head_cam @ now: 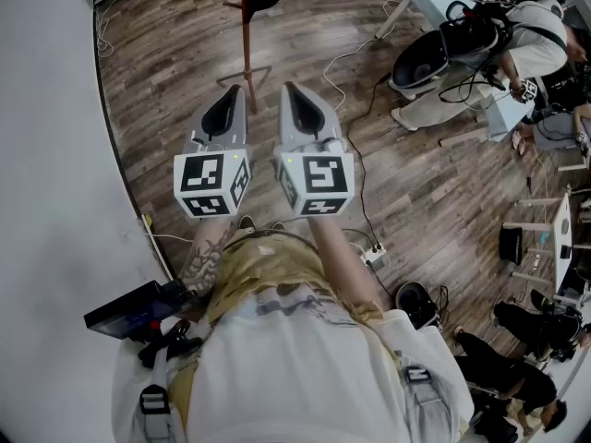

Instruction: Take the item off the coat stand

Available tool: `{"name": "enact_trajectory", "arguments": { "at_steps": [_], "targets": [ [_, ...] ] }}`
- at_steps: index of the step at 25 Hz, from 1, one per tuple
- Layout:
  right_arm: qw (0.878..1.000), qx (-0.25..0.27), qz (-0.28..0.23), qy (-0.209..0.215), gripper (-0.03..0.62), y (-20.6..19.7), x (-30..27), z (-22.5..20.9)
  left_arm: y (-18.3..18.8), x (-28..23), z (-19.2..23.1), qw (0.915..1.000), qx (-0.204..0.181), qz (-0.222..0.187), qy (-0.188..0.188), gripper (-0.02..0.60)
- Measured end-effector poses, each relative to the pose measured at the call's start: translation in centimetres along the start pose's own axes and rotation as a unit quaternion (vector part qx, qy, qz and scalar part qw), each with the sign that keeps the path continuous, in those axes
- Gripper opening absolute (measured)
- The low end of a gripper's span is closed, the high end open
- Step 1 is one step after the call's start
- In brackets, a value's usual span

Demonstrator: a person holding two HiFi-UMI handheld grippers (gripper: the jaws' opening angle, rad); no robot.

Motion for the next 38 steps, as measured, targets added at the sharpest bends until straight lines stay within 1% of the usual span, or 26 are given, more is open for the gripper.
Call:
{"name": "enact_trajectory", "arguments": {
  "at_steps": [3,6,9,14,19,22,25,28,34,38],
  "targets": [
    [1.000,0.001,-0.001,0.000,-0.003,-0.7,0.4,1.2,-0.8,1.1,0.6,1.0000,0.002,0.000,-0.001,-0.003],
    [1.000,-0.007,0.001,0.000,-0.002,-1.3,-0.6,2.3,-1.2,1.2,2.3,1.0000,0.006,0.004,-0.002,-0.003],
    [1.000,-0.011,0.017,-0.004,-0.002,-2.6,-1.6,3.1,-2.1,1.4,4.4,0.9998,0.016,0.014,0.002,-0.003],
    [0.999,-0.013,0.040,-0.012,0.000,-4.8,-1.4,4.4,-4.4,2.6,6.4,0.9987,0.036,0.035,0.010,-0.003],
    [0.998,-0.012,0.060,-0.013,0.000,-6.1,-2.9,4.4,-5.4,1.2,7.7,0.9976,0.047,0.050,0.010,-0.003],
    [0.998,-0.009,0.063,-0.012,0.000,-6.3,-3.9,3.7,-5.9,0.0,7.8,0.9972,0.052,0.054,0.009,-0.003],
    [0.998,-0.010,0.059,-0.010,0.000,-6.0,-5.3,2.3,-5.5,-1.8,7.8,0.9974,0.048,0.052,0.012,-0.003],
    [0.999,-0.011,0.047,0.003,0.000,-5.5,-7.2,1.4,-4.6,-3.7,8.3,0.9981,0.039,0.042,0.024,-0.003],
    [0.999,-0.009,0.021,0.027,0.000,-4.4,-11.5,0.1,-2.3,-7.5,9.3,0.9992,0.000,0.017,0.038,-0.003],
    [0.999,-0.013,0.018,0.036,0.000,-4.1,-13.9,-2.1,-1.7,-10.6,9.2,0.9989,-0.003,0.015,0.044,-0.003]
  ]
}}
Point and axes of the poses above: the fingertips, and each gripper's own axes: x backward along the fingers, z to its left, y out of its top, the point moved 1 cm from there along x, backward along the fingers, and after that the axes turned 4 degrees about -z, right-handed, at the moved point
